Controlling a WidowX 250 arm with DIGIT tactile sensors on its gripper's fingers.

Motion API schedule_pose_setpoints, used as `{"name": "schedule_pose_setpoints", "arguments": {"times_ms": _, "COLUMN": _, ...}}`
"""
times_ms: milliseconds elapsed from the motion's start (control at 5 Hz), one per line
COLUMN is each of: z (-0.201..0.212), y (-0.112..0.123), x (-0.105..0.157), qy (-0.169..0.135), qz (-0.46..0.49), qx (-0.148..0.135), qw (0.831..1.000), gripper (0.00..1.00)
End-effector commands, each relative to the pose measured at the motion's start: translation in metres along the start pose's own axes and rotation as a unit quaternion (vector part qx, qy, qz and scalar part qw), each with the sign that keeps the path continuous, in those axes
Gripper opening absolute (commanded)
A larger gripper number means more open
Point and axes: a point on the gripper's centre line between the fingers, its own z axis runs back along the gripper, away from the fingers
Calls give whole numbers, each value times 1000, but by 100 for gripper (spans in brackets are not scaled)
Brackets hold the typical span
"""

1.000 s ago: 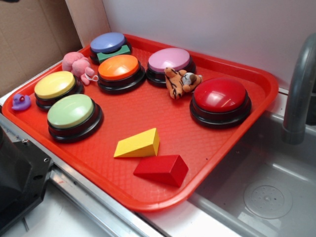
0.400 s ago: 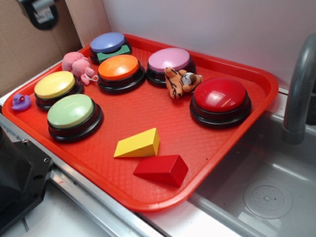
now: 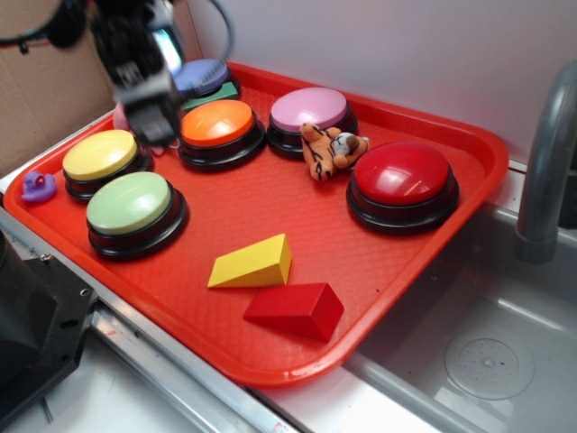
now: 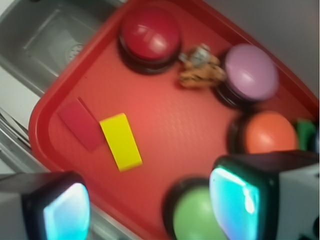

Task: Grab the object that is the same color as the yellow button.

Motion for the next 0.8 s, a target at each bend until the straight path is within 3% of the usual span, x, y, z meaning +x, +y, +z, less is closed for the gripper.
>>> {"name": "schedule_pose_setpoints", "arguments": {"times_ms": 0, "z": -52, "y": -13, "x": 14, "qy": -14, "qz": -46, "qx": -23, "qw": 999, "gripper": 100}}
{"name": "schedule_pose_setpoints", "arguments": {"times_ms": 200, "z": -77, "y": -18, "x": 16, "qy": -15, "qz": -56, "qx": -43, "qw": 997, "gripper": 100}}
{"name": "schedule_pose_setpoints", "arguments": {"times_ms": 600, "z": -106, "y": -26, "x": 17, "qy": 6, "qz": -77, "qx": -49, "qw": 996, "gripper": 100}}
